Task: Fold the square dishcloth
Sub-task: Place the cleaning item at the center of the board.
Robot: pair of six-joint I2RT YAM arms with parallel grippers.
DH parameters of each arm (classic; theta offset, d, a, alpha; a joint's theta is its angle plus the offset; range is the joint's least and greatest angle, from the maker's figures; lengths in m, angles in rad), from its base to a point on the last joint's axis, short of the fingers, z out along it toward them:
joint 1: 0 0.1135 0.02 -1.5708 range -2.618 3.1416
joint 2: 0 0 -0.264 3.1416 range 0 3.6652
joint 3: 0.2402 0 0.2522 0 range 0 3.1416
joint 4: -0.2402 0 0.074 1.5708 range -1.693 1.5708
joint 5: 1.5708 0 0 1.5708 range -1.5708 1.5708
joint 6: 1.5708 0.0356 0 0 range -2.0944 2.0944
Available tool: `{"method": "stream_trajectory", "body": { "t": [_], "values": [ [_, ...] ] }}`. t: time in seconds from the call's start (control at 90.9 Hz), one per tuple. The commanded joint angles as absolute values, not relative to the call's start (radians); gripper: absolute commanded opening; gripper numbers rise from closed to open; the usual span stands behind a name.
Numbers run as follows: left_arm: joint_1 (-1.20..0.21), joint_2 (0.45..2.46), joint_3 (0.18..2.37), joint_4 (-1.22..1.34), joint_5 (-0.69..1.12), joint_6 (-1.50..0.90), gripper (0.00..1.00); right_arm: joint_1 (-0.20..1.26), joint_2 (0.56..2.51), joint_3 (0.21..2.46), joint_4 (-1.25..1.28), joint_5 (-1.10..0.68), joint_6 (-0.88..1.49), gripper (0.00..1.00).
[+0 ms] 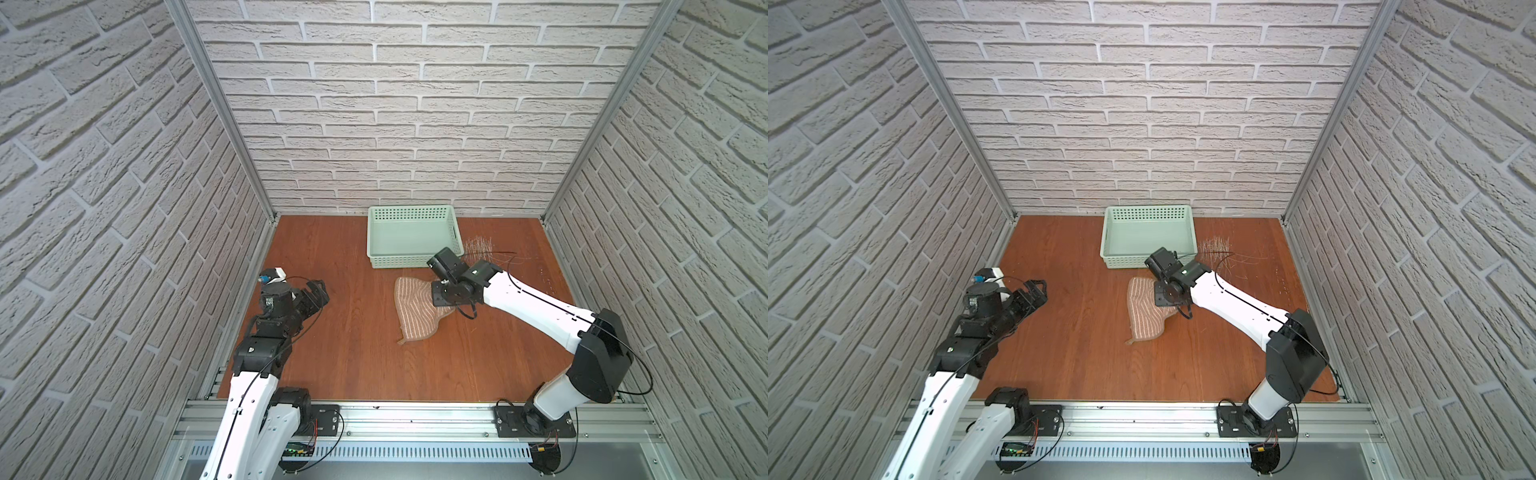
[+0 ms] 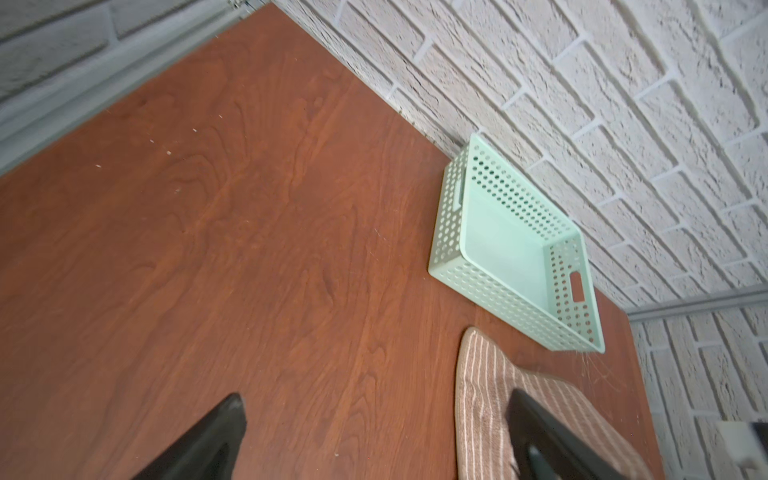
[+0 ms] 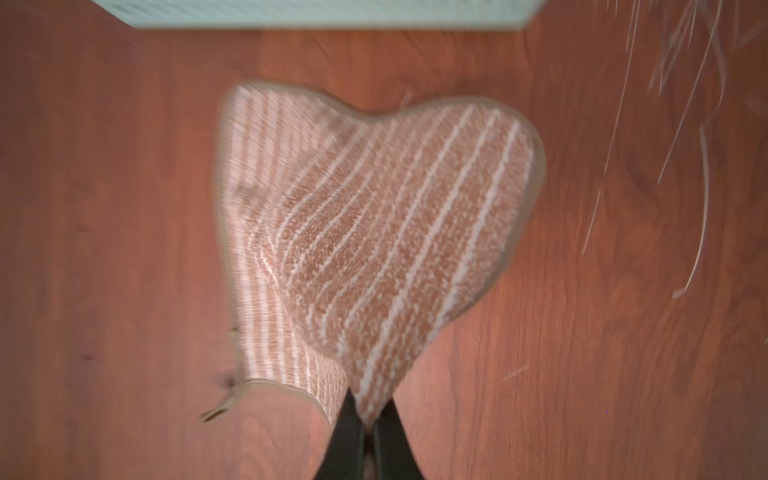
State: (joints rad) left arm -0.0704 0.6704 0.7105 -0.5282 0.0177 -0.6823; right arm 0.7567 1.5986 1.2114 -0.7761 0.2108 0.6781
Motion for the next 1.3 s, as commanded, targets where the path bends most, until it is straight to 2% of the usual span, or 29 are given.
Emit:
{"method": "stream_trajectory", "body": {
  "t": [0.0, 0.066, 0.154, 0.275, 0.363, 0.539, 0.649, 0.825, 1.078, 1.287],
  "values": [
    [-0.161, 0.690, 0.711, -0.510, -0.016, -0.695, 0.98, 0.759, 1.572, 1.096, -0.757, 0.284, 0.786, 0.24],
    [-0.253, 0.715, 0.701, -0.501, -0.073, -0.710, 0.98, 0.758, 1.549, 1.038, -0.771, 0.327, 0.815, 0.39],
    [-0.381, 0.788, 0.687, -0.472, -0.139, -0.732, 0.98, 0.754, 1.496, 0.986, -0.784, 0.373, 0.842, 0.50],
    [-0.558, 0.897, 0.658, -0.409, -0.222, -0.781, 0.98, 0.746, 1.417, 0.986, -0.817, 0.441, 0.850, 0.54],
    [-0.686, 0.980, 0.654, -0.354, -0.292, -0.805, 0.94, 0.733, 1.375, 0.997, -0.839, 0.497, 0.859, 0.59],
    [-0.848, 1.197, 0.749, -0.321, -0.408, -0.803, 0.90, 0.662, 1.329, 0.972, -0.704, 0.459, 0.796, 0.58],
    [-0.867, 1.334, 0.825, -0.295, -0.445, -0.772, 0.91, 0.601, 1.353, 0.963, -0.601, 0.388, 0.749, 0.58],
    [-0.835, 1.517, 0.976, -0.310, -0.525, -0.697, 0.85, 0.489, 1.474, 1.003, -0.515, 0.267, 0.686, 0.51],
    [-0.696, 1.738, 1.133, -0.255, -0.368, -0.589, 0.84, 0.404, 1.629, 1.057, -0.452, 0.170, 0.634, 0.41],
    [-0.634, 1.890, 1.225, -0.222, -0.238, -0.547, 0.72, 0.366, 1.687, 1.047, -0.386, 0.108, 0.613, 0.38]
  ]
}}
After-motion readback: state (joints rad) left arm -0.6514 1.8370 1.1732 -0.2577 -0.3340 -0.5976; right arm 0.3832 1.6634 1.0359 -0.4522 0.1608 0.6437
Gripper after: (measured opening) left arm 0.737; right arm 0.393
